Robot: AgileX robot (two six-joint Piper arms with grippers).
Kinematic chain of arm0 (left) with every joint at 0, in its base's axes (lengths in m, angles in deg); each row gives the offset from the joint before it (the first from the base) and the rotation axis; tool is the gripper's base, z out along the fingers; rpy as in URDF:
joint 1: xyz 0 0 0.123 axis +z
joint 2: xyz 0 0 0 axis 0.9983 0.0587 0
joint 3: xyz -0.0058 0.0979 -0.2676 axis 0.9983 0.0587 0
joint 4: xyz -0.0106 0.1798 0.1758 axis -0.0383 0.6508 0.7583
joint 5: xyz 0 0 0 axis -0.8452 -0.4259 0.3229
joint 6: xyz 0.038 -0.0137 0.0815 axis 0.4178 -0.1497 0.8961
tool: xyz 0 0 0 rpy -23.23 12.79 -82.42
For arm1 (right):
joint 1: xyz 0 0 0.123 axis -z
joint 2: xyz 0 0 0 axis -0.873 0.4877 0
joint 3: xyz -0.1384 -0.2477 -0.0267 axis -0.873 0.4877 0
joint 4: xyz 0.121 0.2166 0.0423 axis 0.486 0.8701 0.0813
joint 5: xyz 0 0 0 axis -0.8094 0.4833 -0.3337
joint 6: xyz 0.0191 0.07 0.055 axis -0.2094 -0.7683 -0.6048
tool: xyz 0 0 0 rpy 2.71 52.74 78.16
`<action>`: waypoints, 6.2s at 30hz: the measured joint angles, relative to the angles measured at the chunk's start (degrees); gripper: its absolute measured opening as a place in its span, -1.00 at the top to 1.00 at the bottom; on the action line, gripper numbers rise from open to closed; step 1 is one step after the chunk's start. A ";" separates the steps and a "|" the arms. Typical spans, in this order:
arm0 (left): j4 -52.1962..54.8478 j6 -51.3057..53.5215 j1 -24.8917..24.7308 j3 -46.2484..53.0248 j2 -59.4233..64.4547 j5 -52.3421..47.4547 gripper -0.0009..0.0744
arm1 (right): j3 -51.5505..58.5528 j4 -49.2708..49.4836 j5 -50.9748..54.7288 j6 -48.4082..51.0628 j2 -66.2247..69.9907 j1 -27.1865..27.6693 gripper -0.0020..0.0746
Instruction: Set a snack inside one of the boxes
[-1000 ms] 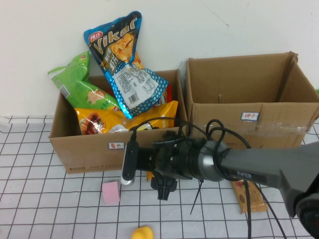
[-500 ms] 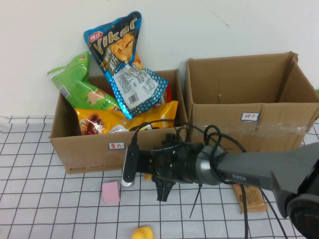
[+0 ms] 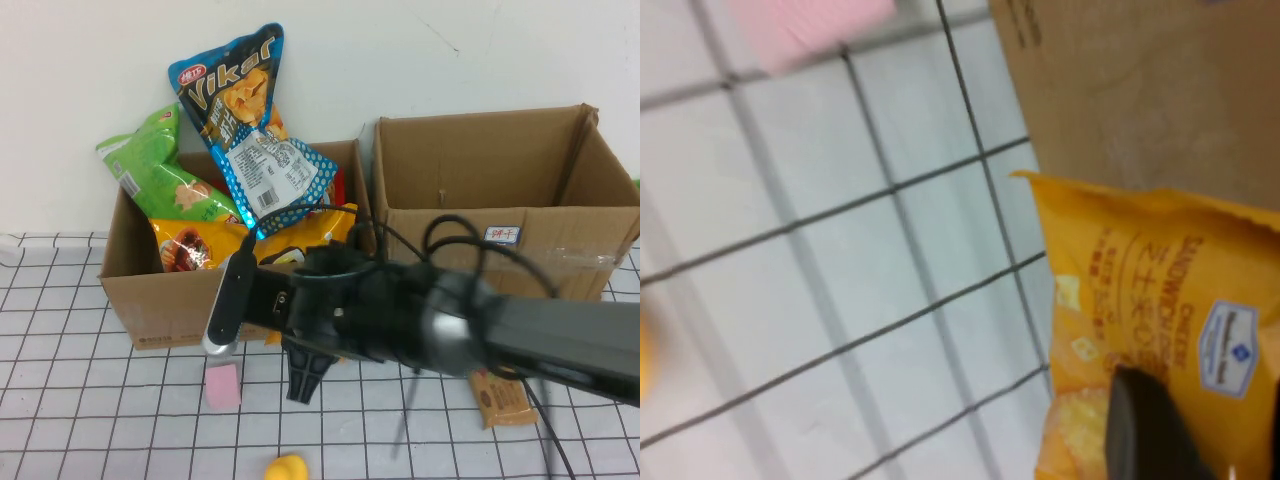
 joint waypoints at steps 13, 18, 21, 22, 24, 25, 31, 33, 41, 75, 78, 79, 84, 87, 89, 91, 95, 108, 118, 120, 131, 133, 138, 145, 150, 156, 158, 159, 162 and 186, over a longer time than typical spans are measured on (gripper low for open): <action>0.00 0.00 0.00 0.00 0.00 0.00 0.98 | 16.09 -6.49 1.65 -8.29 -26.83 1.91 0.47; 0.00 0.00 0.00 0.00 0.00 0.00 0.98 | 16.14 -15.42 -4.21 -17.09 -28.79 12.31 0.47; 0.00 0.00 0.00 0.00 0.00 0.00 0.98 | 15.72 -16.90 -12.12 -21.24 -27.49 20.53 0.49; 0.00 0.00 0.00 0.00 0.00 0.00 0.98 | 15.45 -17.22 -14.77 -22.17 -26.81 22.64 0.49; 0.00 0.00 0.00 0.00 0.00 0.00 0.98 | 14.38 -17.93 -21.19 -24.32 -24.39 27.40 0.51; 0.00 0.00 0.00 0.00 0.00 0.00 0.98 | 13.93 -18.15 -23.45 -25.27 -22.82 28.98 0.51; 0.00 0.00 0.00 0.00 0.00 0.00 0.98 | 9.91 -18.29 -30.28 -27.69 -12.27 35.36 0.07; 0.00 0.00 0.00 0.00 0.00 0.00 0.98 | 8.56 -17.13 -28.21 -28.00 -9.68 35.77 -0.26; 0.00 0.00 0.00 -0.10 0.00 0.00 0.98 | 7.10 -6.47 -6.01 -21.59 -15.70 32.32 -0.47; 0.00 0.44 0.00 -0.10 0.00 -0.09 0.98 | 28.10 33.28 -9.60 -17.25 -7.50 27.11 -0.34; 0.00 0.44 0.00 -0.10 0.00 -0.09 0.98 | 27.49 32.35 -10.42 -17.37 -6.54 27.11 -0.37; 0.00 0.44 0.00 -0.10 0.00 -0.09 0.98 | 26.97 32.09 -10.42 -17.37 -6.10 27.11 -0.38; 0.00 0.44 0.00 -0.10 0.00 -0.09 0.98 | 23.84 29.78 -9.70 -17.48 -4.29 27.21 -0.41; 0.00 0.44 0.00 -0.10 0.00 -0.09 0.98 | 22.43 28.95 -9.19 -17.61 -2.63 27.33 -0.42; 0.00 0.48 0.00 -0.10 0.00 -0.09 0.98 | 22.12 28.69 -9.19 -17.61 -1.39 27.58 -0.42; 0.00 0.48 0.00 -0.10 0.00 -0.09 0.98 | 21.97 27.92 -9.19 -17.61 0.17 27.77 -0.42; 0.00 0.69 0.00 -0.10 0.00 -0.09 0.98 | 21.97 26.02 -9.17 -17.61 1.60 28.03 -0.44; 0.00 0.69 0.00 -0.10 0.00 -0.09 0.98 | 21.74 25.60 -10.24 -17.69 2.74 28.89 -0.49; 0.00 0.69 0.00 -0.10 0.00 -0.09 0.98 | 21.62 28.19 -9.24 -16.40 2.22 28.27 -0.25; 0.00 0.69 0.00 -0.10 0.00 -0.09 0.98 | 21.62 28.19 -7.42 -15.97 0.73 27.55 -0.25; 0.00 0.69 0.00 -0.10 0.00 -0.09 0.98 | 28.05 27.89 2.24 -8.82 -23.59 20.42 -0.25; 0.00 0.69 0.00 -0.10 0.00 -0.09 0.98 | 30.10 28.12 1.04 -8.66 -28.46 19.56 -0.25; 0.00 0.69 0.00 -0.10 0.00 -0.09 0.98 | 31.83 26.04 -10.22 -8.66 -36.95 19.69 -0.25; 0.00 0.13 0.00 -0.10 0.00 -0.09 0.98 | 29.32 22.60 -38.81 -9.10 -33.10 29.32 -0.25; 0.00 0.03 0.00 -0.10 0.00 -0.09 0.98 | 19.72 22.48 -43.60 -9.72 -21.55 35.02 -0.25; 0.00 0.03 0.00 -0.10 0.00 -0.09 0.98 | 10.31 22.38 -36.90 -13.30 -10.14 36.96 -0.53; 0.00 0.03 0.00 -0.10 0.00 -0.09 0.98 | 9.19 22.38 -31.90 -13.99 -9.07 37.08 -0.56; 0.00 0.03 0.00 -0.10 0.00 -0.09 0.98 | 9.07 22.38 -29.93 -14.30 -9.07 37.08 -0.56; 0.00 0.03 0.00 -0.10 0.00 -0.09 0.98 | 8.76 22.93 -23.89 -14.68 -11.22 37.08 -0.36; 0.00 0.03 0.00 -0.10 0.00 -0.09 0.98 | 37.39 31.94 -12.63 11.91 -77.10 36.07 0.95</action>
